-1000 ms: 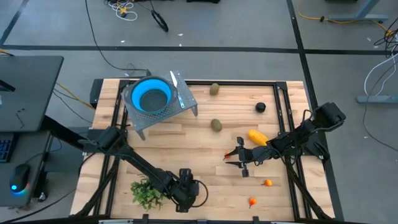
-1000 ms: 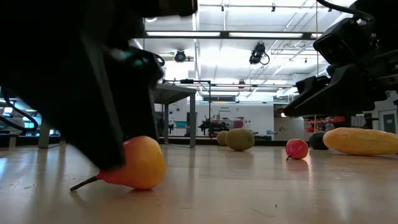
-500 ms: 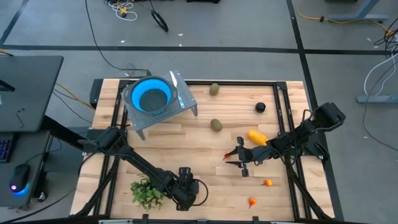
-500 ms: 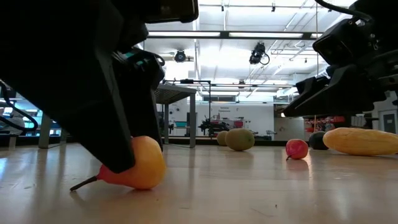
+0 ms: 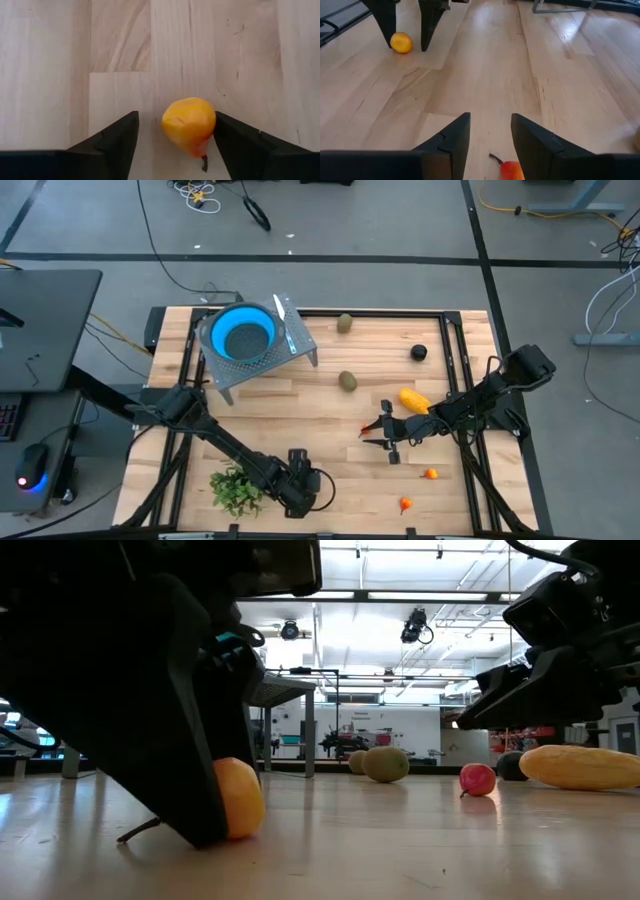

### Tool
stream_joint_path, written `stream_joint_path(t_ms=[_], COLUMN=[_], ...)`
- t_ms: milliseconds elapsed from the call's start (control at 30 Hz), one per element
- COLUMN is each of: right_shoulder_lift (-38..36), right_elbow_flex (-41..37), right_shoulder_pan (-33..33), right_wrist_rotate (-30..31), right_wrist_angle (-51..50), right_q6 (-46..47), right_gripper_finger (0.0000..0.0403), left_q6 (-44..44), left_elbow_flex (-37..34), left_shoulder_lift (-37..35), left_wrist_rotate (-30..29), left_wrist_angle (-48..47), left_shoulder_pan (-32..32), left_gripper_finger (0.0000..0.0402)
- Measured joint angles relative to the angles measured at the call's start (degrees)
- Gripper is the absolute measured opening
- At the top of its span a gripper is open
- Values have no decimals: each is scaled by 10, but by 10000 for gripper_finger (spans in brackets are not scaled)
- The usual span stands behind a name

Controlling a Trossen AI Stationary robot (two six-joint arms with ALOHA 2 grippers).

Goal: Pick & Place Fruit
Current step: Put the left orange pear into the blue strainer bowl on the shelf

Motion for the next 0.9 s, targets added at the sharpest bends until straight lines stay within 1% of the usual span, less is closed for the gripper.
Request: stream_joint_path(t_ms=[500, 633, 767, 900], right_shoulder_lift=[0, 0, 0, 0], right_elbow_flex=[0, 0, 0, 0], right_shoulder_pan=[0, 0, 0, 0], right_wrist_rotate=[0, 0, 0, 0], right_wrist_angle=[1, 1, 1, 1], right_q6=[0, 0, 0, 0], right_gripper_finger=[154, 154, 154, 154], left_q6=[1, 2, 3, 18], left_elbow_flex=[0, 0, -1, -1], left_shoulder_lift=[-1, -1, -4, -34], left_wrist_rotate=[4, 4, 5, 8], left_wrist_angle=[-11, -11, -13, -23], left_shoulder_pan=[0, 0, 0, 5], left_gripper_finger=[151, 144, 150, 150])
